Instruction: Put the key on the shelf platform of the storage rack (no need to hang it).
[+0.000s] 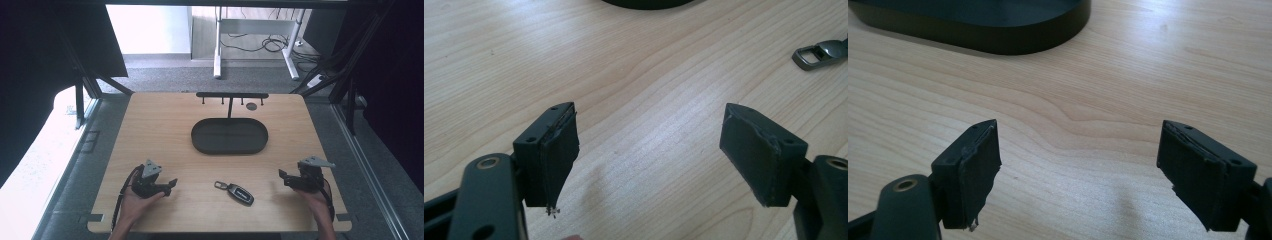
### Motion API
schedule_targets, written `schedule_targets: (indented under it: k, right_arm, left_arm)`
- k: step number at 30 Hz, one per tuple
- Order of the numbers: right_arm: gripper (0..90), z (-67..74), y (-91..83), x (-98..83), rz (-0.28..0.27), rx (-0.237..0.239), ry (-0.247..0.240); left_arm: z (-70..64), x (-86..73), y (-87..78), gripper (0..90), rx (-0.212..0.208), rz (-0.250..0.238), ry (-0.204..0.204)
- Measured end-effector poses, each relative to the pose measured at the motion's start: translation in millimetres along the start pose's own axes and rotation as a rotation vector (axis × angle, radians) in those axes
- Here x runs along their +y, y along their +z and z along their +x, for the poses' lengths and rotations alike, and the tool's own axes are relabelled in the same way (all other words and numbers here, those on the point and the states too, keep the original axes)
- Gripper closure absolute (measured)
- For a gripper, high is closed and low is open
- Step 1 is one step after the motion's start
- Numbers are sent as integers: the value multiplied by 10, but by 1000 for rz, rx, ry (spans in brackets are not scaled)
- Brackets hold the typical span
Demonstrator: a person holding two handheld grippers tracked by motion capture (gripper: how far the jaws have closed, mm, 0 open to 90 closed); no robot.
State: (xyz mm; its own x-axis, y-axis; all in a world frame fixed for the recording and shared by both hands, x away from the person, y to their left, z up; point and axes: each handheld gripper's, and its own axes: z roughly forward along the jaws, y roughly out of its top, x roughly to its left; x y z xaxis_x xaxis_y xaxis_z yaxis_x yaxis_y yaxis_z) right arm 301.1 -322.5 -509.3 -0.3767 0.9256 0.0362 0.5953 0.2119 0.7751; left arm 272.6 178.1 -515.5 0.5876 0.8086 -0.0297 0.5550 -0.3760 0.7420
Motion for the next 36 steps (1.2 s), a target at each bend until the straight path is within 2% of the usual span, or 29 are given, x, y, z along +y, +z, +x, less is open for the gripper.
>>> schedule_targets:
  k: [3,11,13,20,21,23,24,25,26,28,32,35,36]
  right_arm:
    - [190,-7,-24,7,-6,14,5]
    - [224,5,-91,-32,9,14,-19]
    - [243,16,-128,-17,-19,58,-5]
    - [254,88,-141,31,-7,68,-44]
    - [265,114,-162,56,-14,81,-50]
    - [287,173,-209,119,-31,144,-53]
    - [287,173,-209,119,-31,144,-53]
    - [289,201,-222,150,-20,154,-63]
    - [294,291,-265,270,35,159,-119]
    - [303,380,-320,391,64,156,-154]
    - [324,553,-381,586,92,164,-200]
    - [330,631,-369,650,115,166,-218]
    - [333,699,-345,697,135,172,-242]
  left_arm:
    - [-28,18,30,242,-8,2,-3]
    - [-74,53,51,252,-32,14,9]
    - [-65,74,9,259,-41,1,11]
    - [-28,80,-22,261,-33,7,2]
    - [-12,87,-35,261,-32,12,-1]
    - [38,125,-116,262,-25,-7,-13]
    - [38,125,-116,263,-25,-7,-13]
    - [53,137,-159,263,-27,-20,-16]
    - [65,142,-203,263,-30,-31,-16]
    - [72,138,-217,263,-35,-29,-15]
    - [69,137,-206,263,-48,-18,-7]
    - [60,143,-195,263,-56,-14,0]
    - [49,152,-178,263,-62,-12,4]
